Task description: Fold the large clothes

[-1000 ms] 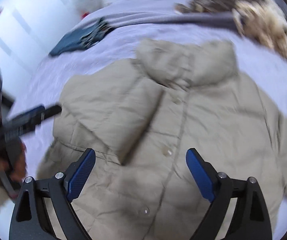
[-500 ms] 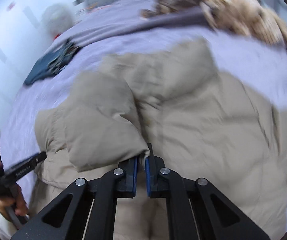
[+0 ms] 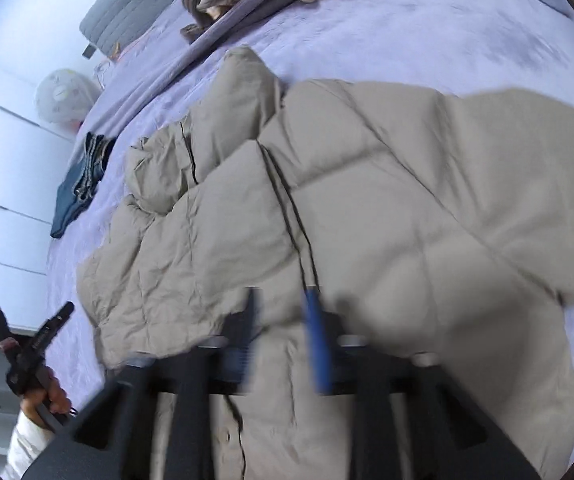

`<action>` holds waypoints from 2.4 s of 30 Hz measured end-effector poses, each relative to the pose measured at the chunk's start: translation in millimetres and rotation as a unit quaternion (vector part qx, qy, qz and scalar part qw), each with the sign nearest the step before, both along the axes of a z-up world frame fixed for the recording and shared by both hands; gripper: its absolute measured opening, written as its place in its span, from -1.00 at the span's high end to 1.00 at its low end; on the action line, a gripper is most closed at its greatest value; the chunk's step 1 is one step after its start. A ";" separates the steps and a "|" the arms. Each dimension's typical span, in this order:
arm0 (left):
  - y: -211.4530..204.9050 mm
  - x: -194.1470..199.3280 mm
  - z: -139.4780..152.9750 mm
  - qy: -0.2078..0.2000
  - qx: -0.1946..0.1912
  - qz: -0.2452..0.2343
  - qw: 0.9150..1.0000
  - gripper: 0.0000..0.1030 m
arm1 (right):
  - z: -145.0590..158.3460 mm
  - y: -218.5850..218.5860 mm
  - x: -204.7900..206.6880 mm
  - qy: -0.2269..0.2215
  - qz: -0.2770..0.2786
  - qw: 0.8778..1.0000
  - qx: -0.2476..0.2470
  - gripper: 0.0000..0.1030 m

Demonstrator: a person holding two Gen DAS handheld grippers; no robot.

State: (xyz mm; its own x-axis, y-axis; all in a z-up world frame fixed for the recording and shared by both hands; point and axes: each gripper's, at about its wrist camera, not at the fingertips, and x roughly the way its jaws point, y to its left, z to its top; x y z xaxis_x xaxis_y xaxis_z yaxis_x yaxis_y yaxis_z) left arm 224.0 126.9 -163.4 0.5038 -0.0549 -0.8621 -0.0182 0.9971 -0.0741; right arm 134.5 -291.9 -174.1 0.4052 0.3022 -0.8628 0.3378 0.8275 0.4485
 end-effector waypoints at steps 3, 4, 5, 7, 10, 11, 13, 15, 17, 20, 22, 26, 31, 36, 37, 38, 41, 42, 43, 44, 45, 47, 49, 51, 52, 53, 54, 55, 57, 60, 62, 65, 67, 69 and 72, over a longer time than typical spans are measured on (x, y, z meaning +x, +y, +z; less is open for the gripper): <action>-13.0 16.4 -7.5 0.001 0.001 -0.007 1.000 0.13 | -21.6 -1.6 29.4 0.009 -0.006 1.000 0.026 -0.10; -19.9 21.8 -13.3 0.005 0.013 -0.012 1.000 0.13 | -29.0 -1.0 35.9 0.020 -0.002 0.999 0.040 0.75; -24.6 24.1 -18.0 0.008 0.026 -0.014 1.000 0.13 | -34.5 0.7 39.6 0.036 0.001 0.999 0.038 0.84; -30.4 24.6 -29.9 0.019 0.034 -0.012 0.999 0.13 | -37.9 1.7 34.8 0.042 0.007 0.999 0.027 0.85; -29.2 24.7 -45.4 0.035 0.017 -0.006 0.999 0.12 | -38.6 1.4 15.7 0.049 0.026 0.998 -0.034 0.99; -30.2 24.7 -50.2 0.039 0.017 -0.007 0.999 0.12 | -42.4 -1.9 10.1 0.053 0.027 0.997 -0.040 1.00; -34.1 24.7 -56.5 0.042 0.027 -0.009 0.999 0.12 | -48.3 -10.6 5.3 0.053 0.022 0.998 -0.029 1.00; -35.3 25.8 -56.3 0.045 0.031 -0.006 0.998 0.12 | -47.9 -18.2 4.7 0.049 0.015 0.999 -0.011 1.00; -33.6 24.9 -47.9 0.048 0.029 0.001 0.998 0.12 | -42.0 -25.9 -0.7 0.052 0.014 0.998 -0.015 1.00; -33.3 13.9 -30.1 0.043 0.037 0.002 0.998 0.12 | -27.2 -28.8 -10.4 0.049 0.016 0.999 -0.009 0.92; -34.1 1.8 -17.6 0.039 0.036 -0.005 0.999 0.12 | -18.0 -32.4 -22.4 0.047 0.013 0.999 0.005 0.92; -43.1 -25.1 1.4 0.041 0.025 -0.018 0.999 0.12 | -6.6 -36.2 -46.6 0.051 -0.002 0.998 0.029 0.80; -65.0 -60.3 18.3 0.043 0.017 -0.029 0.999 -0.80 | -0.2 -45.4 -81.3 0.056 -0.032 0.997 0.049 -0.02; -92.1 -84.4 33.6 0.029 0.023 -0.042 0.998 -1.00 | 3.5 -56.7 -108.9 0.059 -0.055 0.995 0.061 -0.06; -97.8 -87.2 34.6 0.032 0.015 -0.046 0.998 -1.00 | 3.0 -58.9 -112.5 0.059 -0.059 0.995 0.063 -0.11; -104.4 -89.7 35.6 0.036 0.011 -0.052 0.998 -1.00 | 2.8 -60.2 -115.8 0.059 -0.062 0.994 0.065 -0.14; -125.8 -94.0 37.2 0.048 0.025 -0.063 0.997 -1.00 | 3.9 -70.4 -127.0 0.053 -0.070 0.994 0.068 -0.34; -132.0 -95.6 37.2 0.053 0.025 -0.067 0.996 -1.00 | 4.5 -75.0 -130.4 0.048 -0.074 0.994 0.069 -0.45; -138.2 -96.4 36.5 0.059 0.018 -0.069 0.996 -1.00 | 5.1 -78.0 -132.8 0.044 -0.079 0.993 0.071 -0.52; -143.5 -97.0 35.8 0.063 0.013 -0.070 0.995 -1.00 | 5.9 -84.1 -136.5 0.038 -0.086 0.993 0.074 -0.59; -148.6 -96.9 34.5 0.068 0.011 -0.073 0.995 -1.00 | 6.8 -91.6 -140.2 0.029 -0.097 0.992 0.078 -0.59; -162.8 -98.9 32.1 0.075 0.015 -0.082 0.994 -1.00 | 6.5 -106.6 -147.1 0.016 -0.117 0.989 0.090 -0.73; -177.7 -101.6 28.1 0.088 0.011 -0.103 0.991 -1.00 | 4.4 -124.5 -155.4 0.005 -0.142 0.984 0.105 -1.00; -192.7 -106.6 26.0 0.090 0.014 -0.118 0.989 -1.00 | -0.6 -146.4 -165.0 -0.008 -0.171 0.977 0.130 -1.00; -199.9 -108.9 25.2 0.092 0.013 -0.125 0.988 -1.00 | -2.6 -154.8 -169.0 -0.010 -0.182 0.973 0.141 -1.00; -207.1 -110.7 24.2 0.094 0.013 -0.132 0.987 -1.00 | -5.5 -165.8 -173.5 -0.011 -0.197 0.969 0.151 -1.00; -212.4 -111.8 23.9 0.095 0.014 -0.137 0.986 -1.00 | -7.9 -176.9 -177.4 -0.010 -0.211 0.965 0.155 -1.00; -218.9 -113.6 23.7 0.095 0.013 -0.141 0.985 -1.00 | -9.6 -187.5 -180.6 -0.007 -0.223 0.963 0.154 -1.00; -228.4 -115.5 24.0 0.097 0.012 -0.148 0.984 -1.00 | -14.8 -216.3 -190.1 -0.001 -0.258 0.955 0.149 -1.00; -240.6 -116.4 24.2 0.098 0.010 -0.156 0.983 -1.00 | -25.7 -260.7 -206.9 -0.017 -0.325 0.931 0.164 -0.99; -247.2 -116.4 24.4 0.097 0.011 -0.158 0.982 -1.00 | -36.4 -288.1 -216.9 -0.030 -0.368 0.911 0.185 -0.99; -253.9 -114.1 23.5 0.097 0.013 -0.157 0.983 -1.00 | -54.2 -323.6 -226.0 -0.057 -0.424 0.875 0.228 -0.99; -257.0 -112.7 22.6 0.096 0.013 -0.155 0.983 -1.00 | -66.2 -343.2 -228.8 -0.078 -0.456 0.848 0.259 -0.99; -259.2 -111.2 21.9 0.095 0.014 -0.152 0.984 -1.00 | -75.6 -355.9 -229.7 -0.107 -0.485 0.816 0.296 -0.99; -259.3 -107.7 22.0 0.093 0.012 -0.148 0.985 -1.00 | -87.1 -366.3 -227.7 -0.138 -0.515 0.766 0.360 -0.18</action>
